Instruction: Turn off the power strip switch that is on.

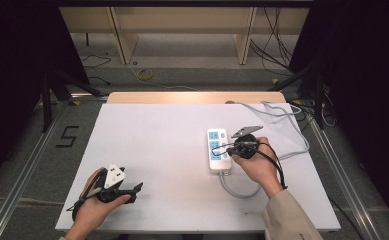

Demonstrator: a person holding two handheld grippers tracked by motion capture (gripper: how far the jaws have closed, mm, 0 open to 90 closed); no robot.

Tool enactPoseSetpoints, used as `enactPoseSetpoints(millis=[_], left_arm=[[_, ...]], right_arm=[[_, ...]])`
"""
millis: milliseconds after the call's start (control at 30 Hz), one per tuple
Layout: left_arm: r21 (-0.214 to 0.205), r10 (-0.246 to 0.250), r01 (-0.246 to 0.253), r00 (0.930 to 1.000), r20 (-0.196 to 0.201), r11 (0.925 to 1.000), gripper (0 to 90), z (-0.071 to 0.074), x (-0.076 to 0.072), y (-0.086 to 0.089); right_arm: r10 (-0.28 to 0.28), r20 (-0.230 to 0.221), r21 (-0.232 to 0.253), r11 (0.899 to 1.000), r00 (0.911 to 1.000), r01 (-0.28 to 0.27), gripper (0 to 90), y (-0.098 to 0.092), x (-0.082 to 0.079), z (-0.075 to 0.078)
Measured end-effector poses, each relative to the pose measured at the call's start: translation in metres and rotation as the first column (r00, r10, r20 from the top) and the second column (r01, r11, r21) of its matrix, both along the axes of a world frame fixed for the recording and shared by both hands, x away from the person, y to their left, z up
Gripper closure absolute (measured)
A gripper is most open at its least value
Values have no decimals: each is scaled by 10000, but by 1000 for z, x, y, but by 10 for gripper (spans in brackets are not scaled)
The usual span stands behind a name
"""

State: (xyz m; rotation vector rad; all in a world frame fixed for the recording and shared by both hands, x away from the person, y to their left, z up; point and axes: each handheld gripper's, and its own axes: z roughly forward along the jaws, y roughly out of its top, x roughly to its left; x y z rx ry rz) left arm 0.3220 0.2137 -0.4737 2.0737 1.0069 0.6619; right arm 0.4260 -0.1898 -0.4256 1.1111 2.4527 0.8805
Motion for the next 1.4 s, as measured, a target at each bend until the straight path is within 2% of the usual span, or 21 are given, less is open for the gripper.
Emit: enactPoseSetpoints(millis=[467, 867, 1400], left_arm=[[-1, -2, 2, 10000, -4, 10000, 196, 0, 0, 0], [41, -42, 42, 10000, -15, 10000, 197, 0, 0, 0], [40, -35, 35, 10000, -27, 10000, 198, 0, 0, 0]], right_arm=[[-34, -169, -52, 10000, 9999, 33, 900, 2, 4, -3], [-24, -214, -245, 9997, 9998, 19, 900, 8, 10, 0], [-19, -643, -597, 9982, 9979, -19, 900, 10, 18, 2]])
